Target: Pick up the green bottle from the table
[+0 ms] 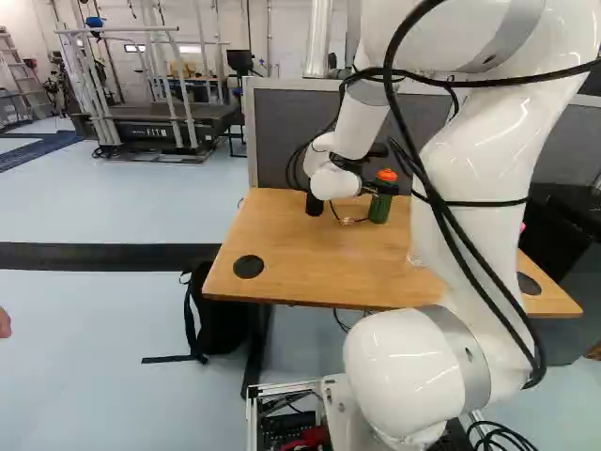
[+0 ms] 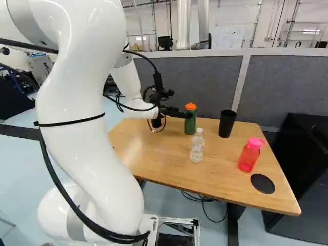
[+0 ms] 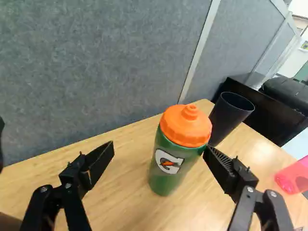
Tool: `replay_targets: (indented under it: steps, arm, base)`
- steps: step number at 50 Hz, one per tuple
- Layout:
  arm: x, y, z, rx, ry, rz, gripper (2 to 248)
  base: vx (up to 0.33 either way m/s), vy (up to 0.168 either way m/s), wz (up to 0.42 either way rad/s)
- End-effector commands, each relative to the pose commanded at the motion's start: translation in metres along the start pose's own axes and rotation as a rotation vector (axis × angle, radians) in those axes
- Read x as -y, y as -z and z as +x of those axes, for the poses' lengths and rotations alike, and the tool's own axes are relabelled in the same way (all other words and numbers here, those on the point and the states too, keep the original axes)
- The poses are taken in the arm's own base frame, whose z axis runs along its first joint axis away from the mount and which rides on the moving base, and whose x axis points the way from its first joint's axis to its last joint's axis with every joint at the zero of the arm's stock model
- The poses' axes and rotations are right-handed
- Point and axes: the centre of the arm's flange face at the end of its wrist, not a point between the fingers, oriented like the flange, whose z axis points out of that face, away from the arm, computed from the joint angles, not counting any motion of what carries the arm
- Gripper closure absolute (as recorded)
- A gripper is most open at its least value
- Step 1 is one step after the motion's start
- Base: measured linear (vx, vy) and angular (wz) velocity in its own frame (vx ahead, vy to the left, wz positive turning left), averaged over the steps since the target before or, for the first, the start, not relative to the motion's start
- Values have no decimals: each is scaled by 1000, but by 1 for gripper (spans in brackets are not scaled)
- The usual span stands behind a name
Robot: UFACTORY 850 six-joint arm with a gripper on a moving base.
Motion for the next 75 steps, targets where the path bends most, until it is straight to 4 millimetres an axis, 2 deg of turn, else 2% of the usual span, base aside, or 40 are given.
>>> replay_targets:
  steps: [15, 16, 21, 22, 26, 27, 31, 32, 42, 75]
  arm:
    - [-2, -19, 6, 0, -17, -31, 3]
    - [-2, -19, 6, 0, -18, -31, 26]
    - [-3, -20, 6, 0, -18, -32, 26]
    - [-3, -20, 6, 0, -18, -32, 65]
    - [-3, -20, 6, 0, -18, -32, 65]
    - [-3, -20, 6, 0, -18, -32, 103]
    - [-3, -20, 6, 0, -18, -32, 103]
    - [-3, -20, 6, 0, -18, -32, 128]
    - [-4, -18, 10, -6, -25, -31, 128]
    - [-16, 1, 45, -57, -84, -18, 128]
  base:
    - [0, 0, 0]
    - [0, 0, 0]
    - [0, 0, 0]
    - [0, 0, 0]
    - [0, 0, 0]
    - [0, 0, 0]
    - [0, 0, 0]
    - [0, 0, 0]
    - [0, 0, 0]
    - [0, 0, 0]
